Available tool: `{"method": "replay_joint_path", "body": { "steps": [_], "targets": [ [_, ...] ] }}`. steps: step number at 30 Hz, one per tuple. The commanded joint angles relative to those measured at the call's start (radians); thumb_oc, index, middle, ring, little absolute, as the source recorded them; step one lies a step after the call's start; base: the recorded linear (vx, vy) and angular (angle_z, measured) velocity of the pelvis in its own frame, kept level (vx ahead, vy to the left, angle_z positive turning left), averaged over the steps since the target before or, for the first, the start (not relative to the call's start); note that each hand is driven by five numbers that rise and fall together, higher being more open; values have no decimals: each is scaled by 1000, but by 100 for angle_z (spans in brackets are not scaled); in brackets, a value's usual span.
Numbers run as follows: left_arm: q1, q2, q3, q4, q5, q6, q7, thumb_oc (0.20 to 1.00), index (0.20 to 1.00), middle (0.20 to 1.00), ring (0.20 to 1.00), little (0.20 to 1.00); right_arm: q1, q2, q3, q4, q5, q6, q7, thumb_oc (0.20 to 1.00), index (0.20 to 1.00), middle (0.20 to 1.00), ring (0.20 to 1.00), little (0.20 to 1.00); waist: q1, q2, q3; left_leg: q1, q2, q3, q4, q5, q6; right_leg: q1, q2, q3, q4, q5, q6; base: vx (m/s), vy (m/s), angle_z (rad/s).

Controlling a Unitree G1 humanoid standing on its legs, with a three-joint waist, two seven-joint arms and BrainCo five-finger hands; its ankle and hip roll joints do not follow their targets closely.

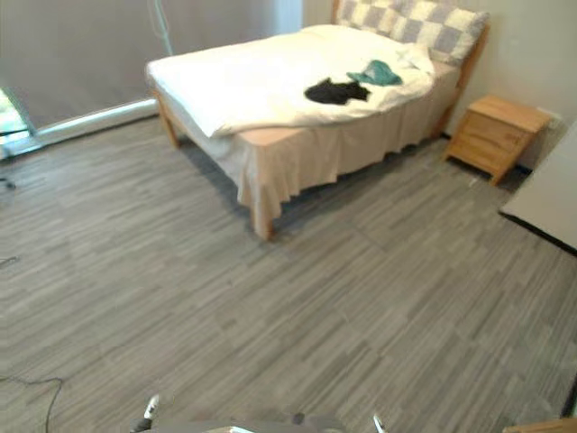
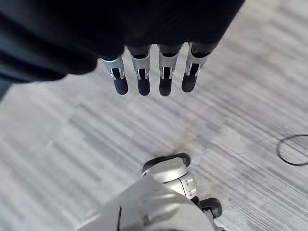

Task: Tidy up the quilt and then pick up the clothes from the bed and put them into the laundry hamper.

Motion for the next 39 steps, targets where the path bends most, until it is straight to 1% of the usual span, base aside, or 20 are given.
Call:
{"method": "replay_joint_path", "body": {
  "steps": [1,3,6,7,9,17,26,29,32,33,34,37,39],
  "targets": [
    [-100,-29,-6,29,-74,-30,63,1000,1000,1000,1000,1000,-152,31,16,5,85,18,-32,1000,1000,1000,1000,1000,27,-5,101,55,-42,-78,-191,58,-5,153,-63,15,-227,60,119,28,15,9],
    [-97,-30,-1,31,-85,-32,60,1000,1000,1000,1000,1000,-151,32,17,4,67,21,-35,1000,1000,1000,1000,1000,27,-6,102,58,-42,-76,-192,57,-5,157,-62,14,-231,60,119,0,0,0],
    [-94,-35,15,40,-99,-19,61,1000,1000,1000,1000,1000,-146,33,23,8,19,15,-39,1000,1000,1000,1000,1000,30,-9,100,63,-42,-78,-195,54,-6,163,-63,11,-236,60,121,0,0,0],
    [-92,-37,17,43,-96,-14,67,1000,1000,1000,1000,1000,-145,32,27,7,-1,18,-38,1000,1000,1000,1000,1000,31,-11,101,65,-41,-79,-196,53,-6,166,-62,9,-238,59,121,37,-17,3],
    [-87,-38,20,51,-78,6,85,1000,1000,1000,1000,1000,-147,31,49,4,-42,2,-34,1000,1000,1000,1000,1000,35,-15,101,70,-41,-82,-198,51,-7,173,-62,7,-244,59,120,49,-8,1],
    [-91,-35,17,48,-75,36,106,1000,1000,1000,1000,1000,-142,27,69,-14,-83,-19,-38,1000,1000,1000,1000,1000,30,-17,106,76,-42,-79,-197,47,-7,179,-62,13,-248,59,123,4,0,0],
    [-85,-40,15,46,-78,34,117,1000,1000,1000,1000,1000,-137,25,70,-17,-101,-8,-56,1000,1000,1000,1000,1000,30,-16,115,87,-44,-84,-190,37,-3,181,-76,8,-228,48,129,29,25,-2],
    [-75,-40,34,50,-94,43,117,1000,1000,1000,1000,1000,-139,22,66,-20,-101,-14,-67,1000,1000,1000,1000,1000,32,-20,129,76,-40,-84,-129,10,4,167,-107,15,-159,25,138,59,78,-2],
    [-73,-36,46,53,-83,46,113,1000,1000,1000,1000,1000,-138,22,64,-22,-94,-18,-71,1000,1000,1000,1000,1000,32,-26,141,61,-41,-79,-78,-11,11,154,-122,20,-109,9,143,50,77,-1],
    [-76,-30,50,53,-71,52,108,1000,1000,1000,1000,1000,-140,22,60,-23,-89,-22,-73,1000,1000,1000,1000,1000,31,-33,157,44,-44,-74,-19,-34,19,139,-132,25,-60,-2,144,63,114,0],
    [-75,-26,55,52,-63,50,104,1000,1000,1000,1000,1000,-139,22,59,-25,-89,-27,-74,1000,1000,1000,1000,1000,32,-36,166,34,-46,-70,7,-44,24,130,-137,25,-39,-4,146,61,125,-3],
    [-77,-16,57,50,-52,41,100,1000,1000,1000,1000,1000,-138,20,55,-25,-78,-38,-73,1000,1000,1000,1000,1000,34,-36,185,19,-47,-67,45,-61,35,112,-149,26,16,-17,151,27,78,-13],
    [-82,-3,58,48,-40,31,105,1000,1000,1000,1000,1000,-134,21,41,-22,-70,-46,-68,1000,1000,1000,1000,1000,36,-34,197,4,-55,-62,68,-75,60,82,-171,34,119,-9,165,30,115,-15]
  ]
}}
